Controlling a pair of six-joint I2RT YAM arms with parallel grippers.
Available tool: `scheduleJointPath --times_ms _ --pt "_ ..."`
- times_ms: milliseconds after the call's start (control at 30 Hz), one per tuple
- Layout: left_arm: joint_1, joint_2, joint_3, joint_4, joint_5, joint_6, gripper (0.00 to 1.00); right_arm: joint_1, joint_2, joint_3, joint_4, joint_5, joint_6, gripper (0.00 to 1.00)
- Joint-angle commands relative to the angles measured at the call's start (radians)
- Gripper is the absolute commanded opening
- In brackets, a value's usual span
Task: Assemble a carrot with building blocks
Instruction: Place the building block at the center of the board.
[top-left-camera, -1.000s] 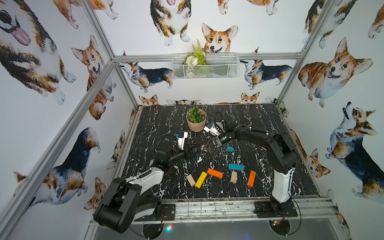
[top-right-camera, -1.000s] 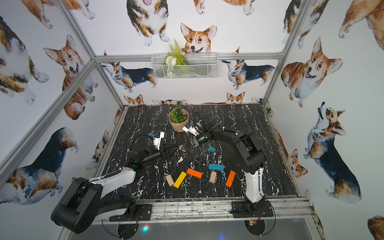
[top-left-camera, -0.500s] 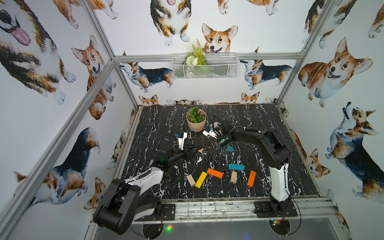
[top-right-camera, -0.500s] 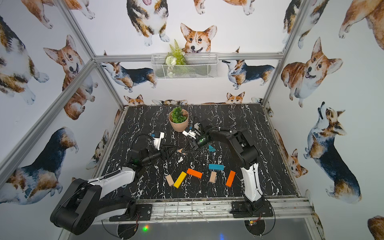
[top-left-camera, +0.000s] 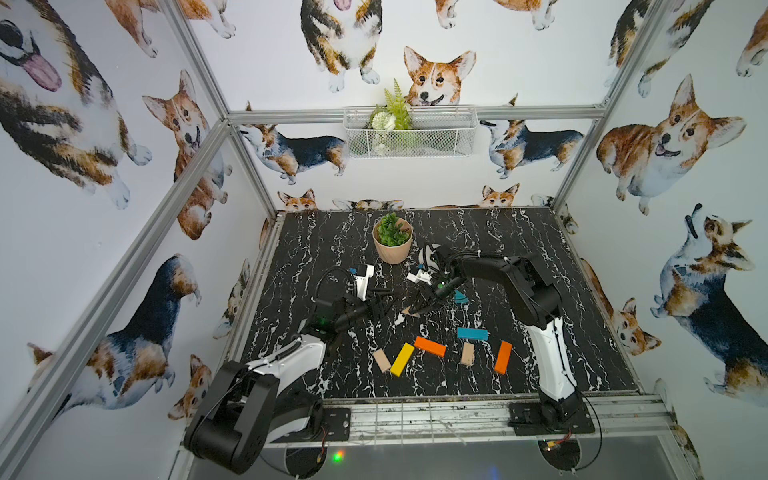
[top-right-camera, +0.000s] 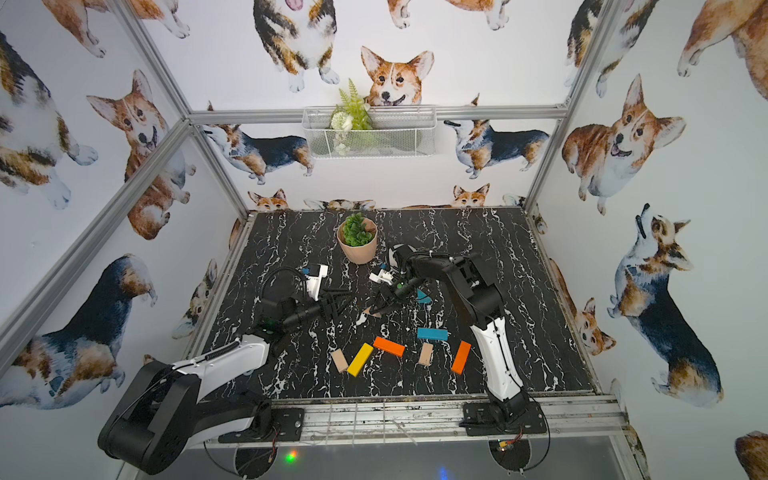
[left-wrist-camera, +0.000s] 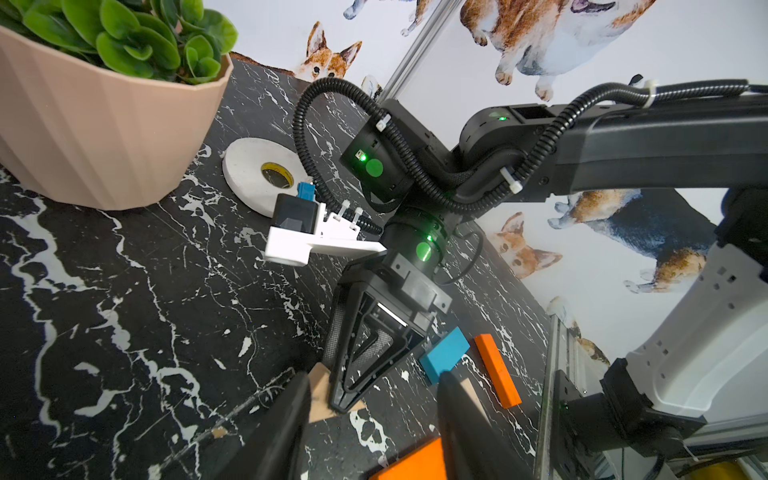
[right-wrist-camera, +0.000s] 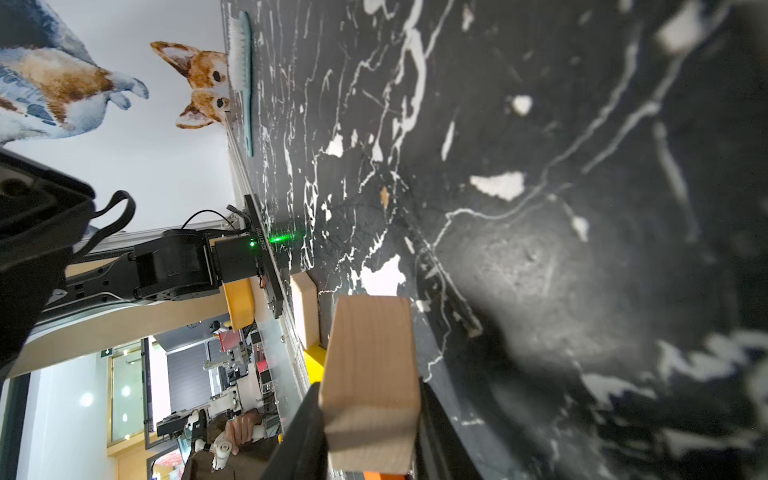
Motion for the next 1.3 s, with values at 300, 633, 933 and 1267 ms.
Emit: scheduleJointPath --times_ms 300,633,933,1267 --pt "-0.037 0.015 0.019 0.060 0.133 0.089 0.46 -0.020 -0.033 0.017 -0.113 -0.164 -0.038 0.00" --pt "-0.198 -0.247 0.040 -0.305 -0.086 0.443 0.63 -0.033 -0.167 0.053 -0.431 -0.151 -0.249 0.00" --pt "-0.210 -0.221 0.058 -0.340 -0.146 0.464 0.77 -0.028 -0.257 -0.030 -0.439 -0.212 -0.278 0.00" --pt "-0.261 -0.181 0.073 -0.328 -0.074 0.510 0.80 -0.003 -0.234 -0.029 -0.472 -0.221 -0.312 0.00"
